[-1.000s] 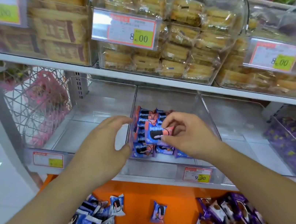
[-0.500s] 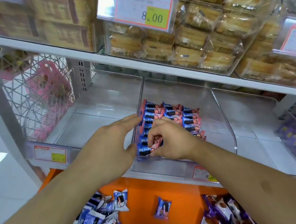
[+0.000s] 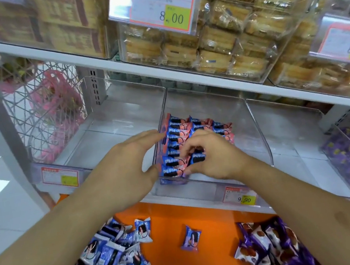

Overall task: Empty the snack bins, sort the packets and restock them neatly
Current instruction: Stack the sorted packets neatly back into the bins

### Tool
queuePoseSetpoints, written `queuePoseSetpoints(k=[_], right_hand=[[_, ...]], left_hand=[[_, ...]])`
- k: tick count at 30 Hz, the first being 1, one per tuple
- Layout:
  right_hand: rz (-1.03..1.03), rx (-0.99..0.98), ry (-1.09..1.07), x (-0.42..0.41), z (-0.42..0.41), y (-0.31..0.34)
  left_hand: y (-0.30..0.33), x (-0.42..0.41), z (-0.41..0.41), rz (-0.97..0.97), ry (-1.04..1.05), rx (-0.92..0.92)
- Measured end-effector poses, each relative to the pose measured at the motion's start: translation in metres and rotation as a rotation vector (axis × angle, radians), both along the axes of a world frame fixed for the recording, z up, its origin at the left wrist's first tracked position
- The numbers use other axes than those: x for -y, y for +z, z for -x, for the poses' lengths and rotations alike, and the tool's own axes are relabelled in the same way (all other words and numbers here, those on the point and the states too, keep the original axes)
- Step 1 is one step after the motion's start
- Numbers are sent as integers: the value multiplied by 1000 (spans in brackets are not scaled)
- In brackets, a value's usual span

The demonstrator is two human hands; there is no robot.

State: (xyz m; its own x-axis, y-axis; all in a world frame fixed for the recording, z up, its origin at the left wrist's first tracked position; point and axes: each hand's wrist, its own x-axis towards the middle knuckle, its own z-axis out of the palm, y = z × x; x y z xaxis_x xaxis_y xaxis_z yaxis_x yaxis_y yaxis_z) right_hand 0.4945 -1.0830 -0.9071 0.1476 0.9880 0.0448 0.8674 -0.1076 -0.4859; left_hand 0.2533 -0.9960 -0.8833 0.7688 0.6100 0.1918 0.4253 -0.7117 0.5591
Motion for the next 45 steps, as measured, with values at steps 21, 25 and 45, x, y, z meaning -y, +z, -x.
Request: queuePoseSetpoints(k=[21, 25, 45], right_hand=[[556, -67, -77, 116, -7, -240], [489, -56, -125, 95, -15, -302], [491, -493, -262, 119, 13, -198]], left_hand=[[-259, 98, 16, 450, -422, -724], [-296, 96, 11, 354, -624, -881], [-219, 76, 4, 432, -298, -742]])
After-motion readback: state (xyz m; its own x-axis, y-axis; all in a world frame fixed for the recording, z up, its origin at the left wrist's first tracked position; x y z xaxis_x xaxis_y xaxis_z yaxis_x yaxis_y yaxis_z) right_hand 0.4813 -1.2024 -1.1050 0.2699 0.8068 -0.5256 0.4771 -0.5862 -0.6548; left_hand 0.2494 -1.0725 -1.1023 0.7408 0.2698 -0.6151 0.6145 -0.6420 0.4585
